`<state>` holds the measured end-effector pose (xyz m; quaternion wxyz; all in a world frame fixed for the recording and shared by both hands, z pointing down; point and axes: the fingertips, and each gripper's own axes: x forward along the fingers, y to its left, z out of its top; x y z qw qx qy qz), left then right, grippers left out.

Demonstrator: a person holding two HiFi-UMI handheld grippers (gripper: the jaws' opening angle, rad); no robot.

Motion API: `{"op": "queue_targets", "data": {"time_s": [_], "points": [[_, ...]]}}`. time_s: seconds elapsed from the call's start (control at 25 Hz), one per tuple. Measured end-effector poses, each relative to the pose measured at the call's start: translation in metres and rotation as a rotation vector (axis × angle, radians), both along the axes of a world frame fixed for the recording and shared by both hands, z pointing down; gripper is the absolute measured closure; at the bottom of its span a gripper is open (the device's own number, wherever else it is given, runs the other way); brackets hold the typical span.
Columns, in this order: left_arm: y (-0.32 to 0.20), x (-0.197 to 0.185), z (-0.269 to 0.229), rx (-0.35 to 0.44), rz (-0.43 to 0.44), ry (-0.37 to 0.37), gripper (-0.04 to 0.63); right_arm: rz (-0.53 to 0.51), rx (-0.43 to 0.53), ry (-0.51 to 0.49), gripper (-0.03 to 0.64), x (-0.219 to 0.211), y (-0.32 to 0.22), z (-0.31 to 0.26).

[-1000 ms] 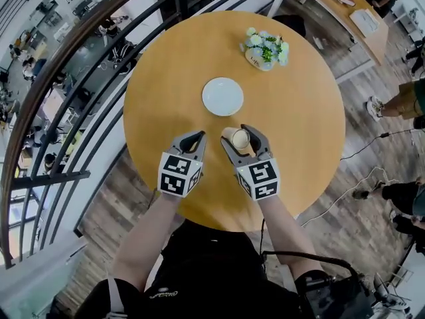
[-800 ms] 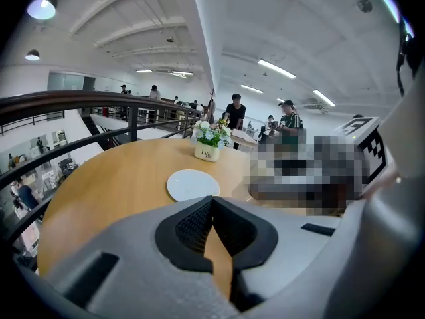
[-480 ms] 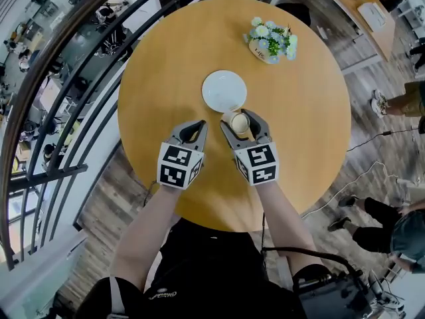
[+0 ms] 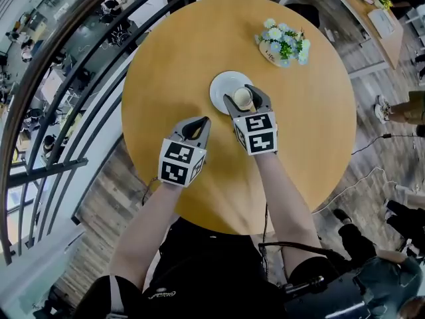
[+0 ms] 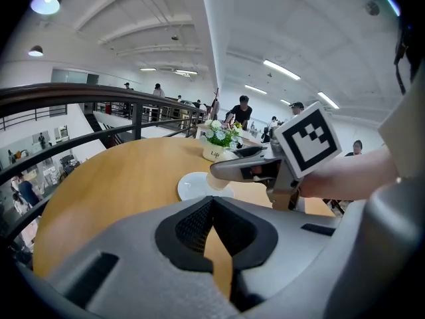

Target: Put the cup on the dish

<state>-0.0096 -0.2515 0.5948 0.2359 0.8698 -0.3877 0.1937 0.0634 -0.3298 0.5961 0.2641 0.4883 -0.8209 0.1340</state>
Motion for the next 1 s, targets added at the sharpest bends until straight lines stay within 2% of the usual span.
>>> {"op": "queue_targets", "data": {"time_s": [0.4, 1.0], "points": [[-0.001, -0.006, 0.002, -0.008, -0.005, 0.003, 0.595, 0.01, -0.089, 0.099, 0.357, 0.01, -0.021, 0.032], [0.004, -0.008, 0.008, -0.021, 0.007, -0.002, 0.595, 0.01, -0.156, 0.134, 0.356, 0.011, -0.027, 0.05]]}}
